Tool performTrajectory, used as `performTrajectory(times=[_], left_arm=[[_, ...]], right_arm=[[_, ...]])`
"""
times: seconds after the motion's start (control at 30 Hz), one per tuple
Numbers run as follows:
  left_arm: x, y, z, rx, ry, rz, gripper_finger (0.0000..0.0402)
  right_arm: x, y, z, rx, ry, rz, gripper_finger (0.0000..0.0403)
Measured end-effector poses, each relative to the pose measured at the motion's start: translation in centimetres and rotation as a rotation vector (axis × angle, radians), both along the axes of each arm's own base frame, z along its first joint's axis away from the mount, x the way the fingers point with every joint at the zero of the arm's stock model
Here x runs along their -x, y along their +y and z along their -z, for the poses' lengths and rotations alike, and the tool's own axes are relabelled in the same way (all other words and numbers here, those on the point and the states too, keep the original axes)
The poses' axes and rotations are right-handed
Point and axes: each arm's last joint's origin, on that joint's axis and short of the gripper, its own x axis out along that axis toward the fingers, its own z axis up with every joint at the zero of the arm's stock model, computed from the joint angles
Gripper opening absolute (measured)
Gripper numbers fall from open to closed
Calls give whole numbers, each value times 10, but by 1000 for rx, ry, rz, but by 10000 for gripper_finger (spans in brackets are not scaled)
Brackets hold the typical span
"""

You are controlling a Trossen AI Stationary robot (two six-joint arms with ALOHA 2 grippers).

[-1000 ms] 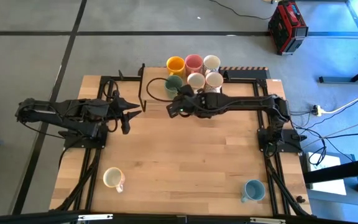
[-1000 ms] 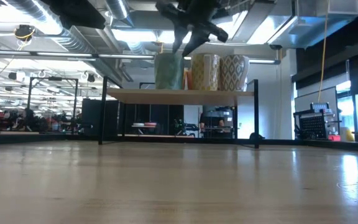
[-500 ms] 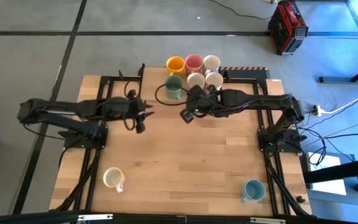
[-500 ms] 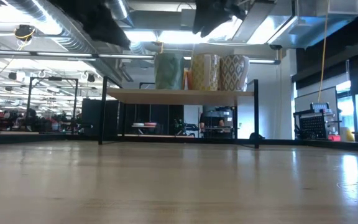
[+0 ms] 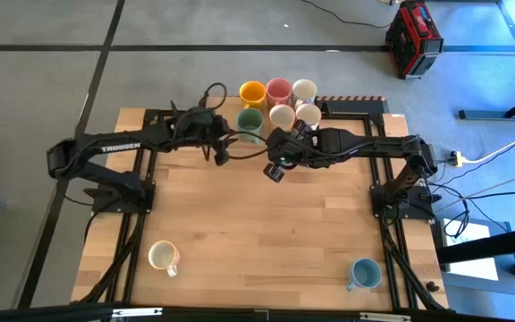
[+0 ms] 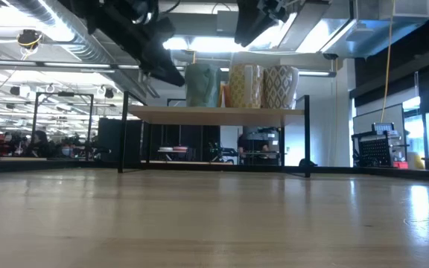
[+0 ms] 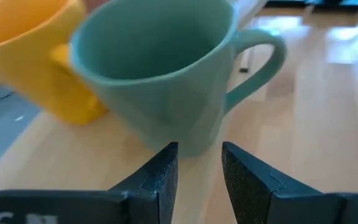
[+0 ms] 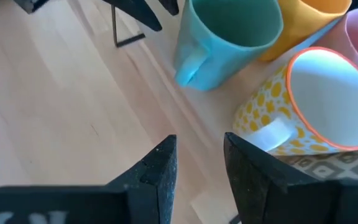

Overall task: Place coffee mugs
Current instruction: Put the green mug on the shelf

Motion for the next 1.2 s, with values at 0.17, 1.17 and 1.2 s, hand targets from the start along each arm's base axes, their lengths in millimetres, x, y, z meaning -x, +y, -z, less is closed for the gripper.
performTrajectory(times=[0.17, 1.17, 1.2], left_arm=[[-3, 8, -1, 16, -54, 16, 118], [-3, 15, -13, -37, -169, -32, 118], [0, 14, -17, -48, -181, -41, 118]], right_arm=[[1, 0, 1, 2, 15, -2, 122], [-6, 1, 16, -22, -9, -13, 122], [-6, 1, 16, -22, -9, -13, 122]])
